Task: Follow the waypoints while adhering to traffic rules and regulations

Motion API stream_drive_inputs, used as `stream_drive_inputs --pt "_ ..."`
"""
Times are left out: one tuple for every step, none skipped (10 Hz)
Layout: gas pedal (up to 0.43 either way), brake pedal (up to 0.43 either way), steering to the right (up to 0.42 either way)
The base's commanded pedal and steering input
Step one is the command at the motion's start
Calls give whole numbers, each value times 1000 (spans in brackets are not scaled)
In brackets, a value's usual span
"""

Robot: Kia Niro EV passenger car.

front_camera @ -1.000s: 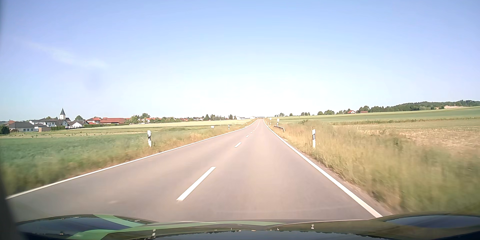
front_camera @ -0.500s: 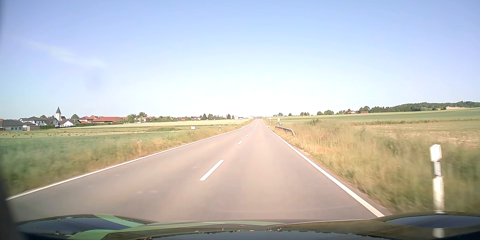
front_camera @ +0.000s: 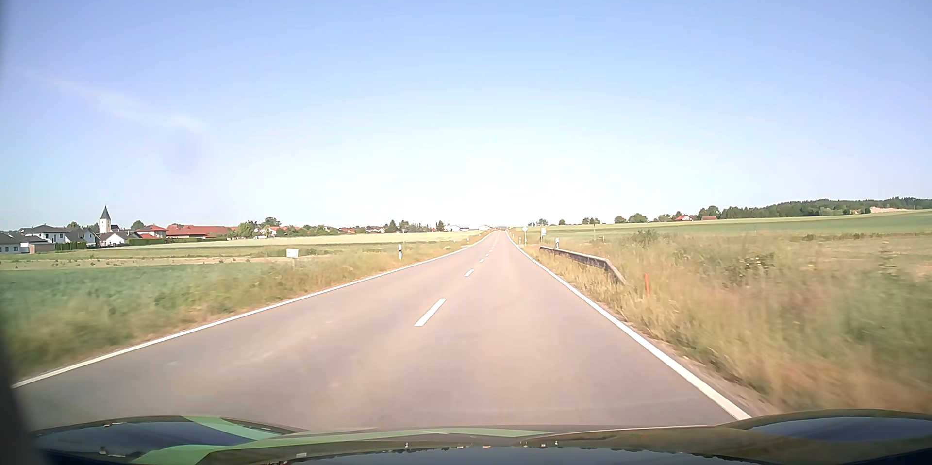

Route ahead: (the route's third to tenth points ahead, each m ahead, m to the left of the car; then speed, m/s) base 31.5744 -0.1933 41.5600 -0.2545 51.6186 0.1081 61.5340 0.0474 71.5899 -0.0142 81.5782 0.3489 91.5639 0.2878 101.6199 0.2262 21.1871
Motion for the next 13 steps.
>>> stream_drive_inputs --pt "228 0 1" --pt "228 0 1" --pt "228 0 1" --pt "228 0 1" --pt "228 0 1" --pt "228 0 1" --pt "228 0 1" --pt "240 0 1" --pt "240 0 0" --pt "240 0 -1" --pt "248 0 -2" --pt "248 0 -1" --pt "260 0 -2"
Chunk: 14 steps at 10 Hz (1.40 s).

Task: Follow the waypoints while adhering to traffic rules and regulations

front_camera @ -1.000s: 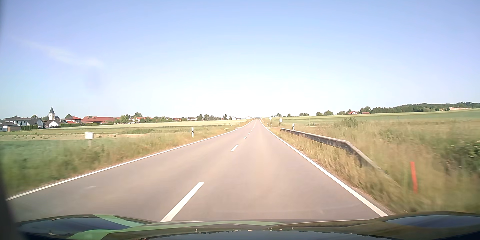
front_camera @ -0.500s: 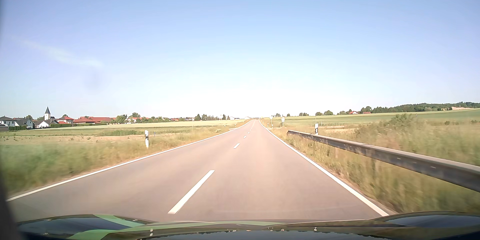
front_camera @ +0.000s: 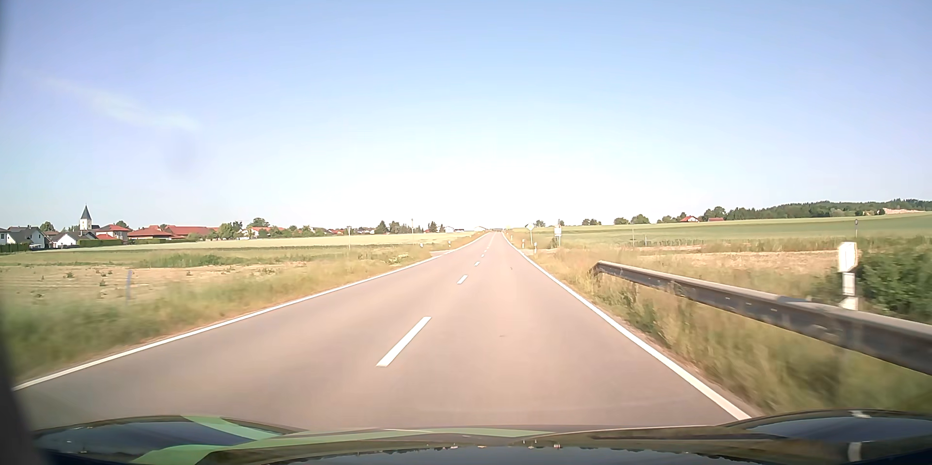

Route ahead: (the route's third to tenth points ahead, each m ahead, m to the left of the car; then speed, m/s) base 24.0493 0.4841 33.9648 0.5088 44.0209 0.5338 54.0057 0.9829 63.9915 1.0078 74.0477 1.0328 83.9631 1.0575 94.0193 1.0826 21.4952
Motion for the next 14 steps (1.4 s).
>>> stream_drive_inputs --pt "268 0 -1" --pt "268 0 -1" --pt "280 0 -2" --pt "287 0 -1" --pt "287 0 -2" --pt "287 0 -2" --pt "287 0 -1" --pt "287 0 -1" --pt "287 0 -2" --pt "287 0 -1" --pt "287 0 -2" --pt "287 0 -1" --pt "287 0 -1" --pt "287 0 -2"
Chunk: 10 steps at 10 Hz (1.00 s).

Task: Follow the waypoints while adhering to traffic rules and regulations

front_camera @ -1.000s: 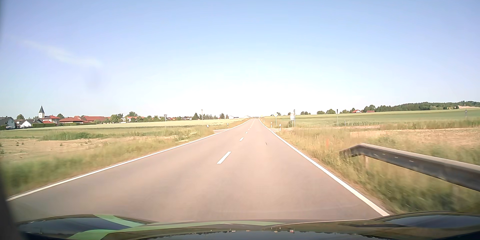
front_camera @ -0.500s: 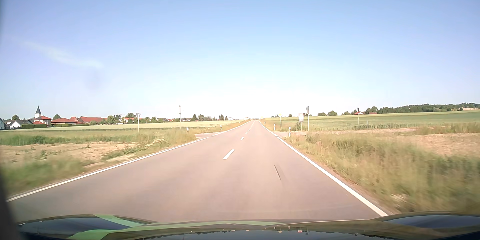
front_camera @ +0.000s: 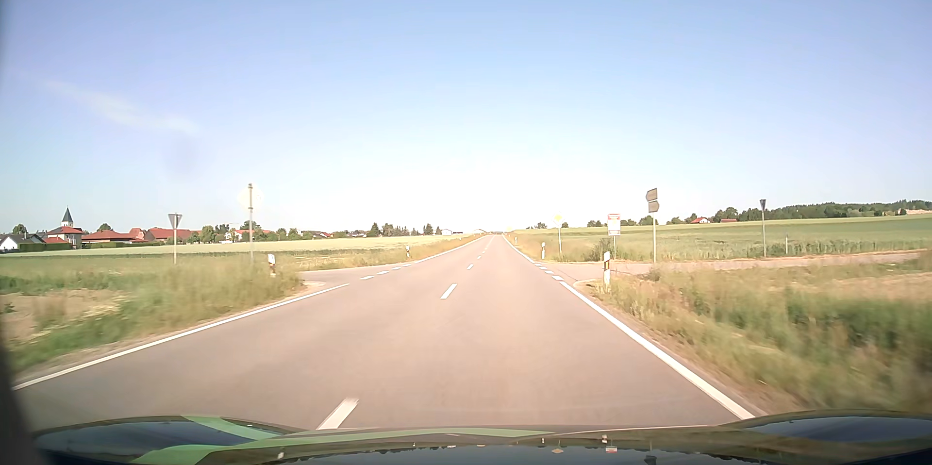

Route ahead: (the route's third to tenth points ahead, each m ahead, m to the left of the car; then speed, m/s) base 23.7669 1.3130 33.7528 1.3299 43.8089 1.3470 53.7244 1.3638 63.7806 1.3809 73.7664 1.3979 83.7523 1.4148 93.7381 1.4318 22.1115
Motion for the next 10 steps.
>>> stream_drive_inputs --pt "287 0 -2" --pt "287 0 -2" --pt "287 0 -2" --pt "287 0 -1" --pt "287 0 -1" --pt "287 0 -2" --pt "287 0 -2" --pt "287 0 -2" --pt "287 0 -2" --pt "287 0 -2"
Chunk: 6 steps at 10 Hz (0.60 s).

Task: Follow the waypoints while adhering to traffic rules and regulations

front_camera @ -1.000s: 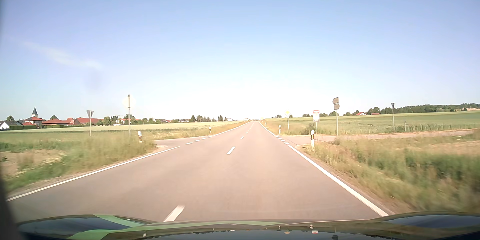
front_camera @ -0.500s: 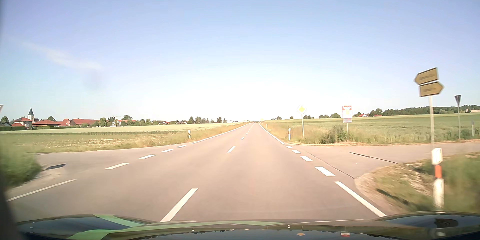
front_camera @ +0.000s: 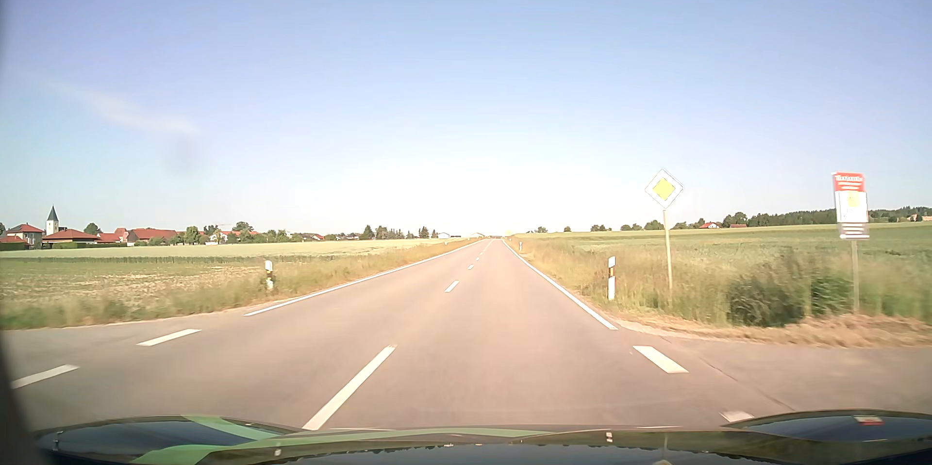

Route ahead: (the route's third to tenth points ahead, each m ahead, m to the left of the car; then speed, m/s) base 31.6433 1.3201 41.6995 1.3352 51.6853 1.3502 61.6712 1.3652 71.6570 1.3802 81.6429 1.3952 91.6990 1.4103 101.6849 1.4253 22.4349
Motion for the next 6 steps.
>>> stream_drive_inputs --pt "287 0 -1" --pt "280 0 -1" --pt "260 0 -2" --pt "260 0 -2" --pt "268 0 -1" --pt "287 0 -1"
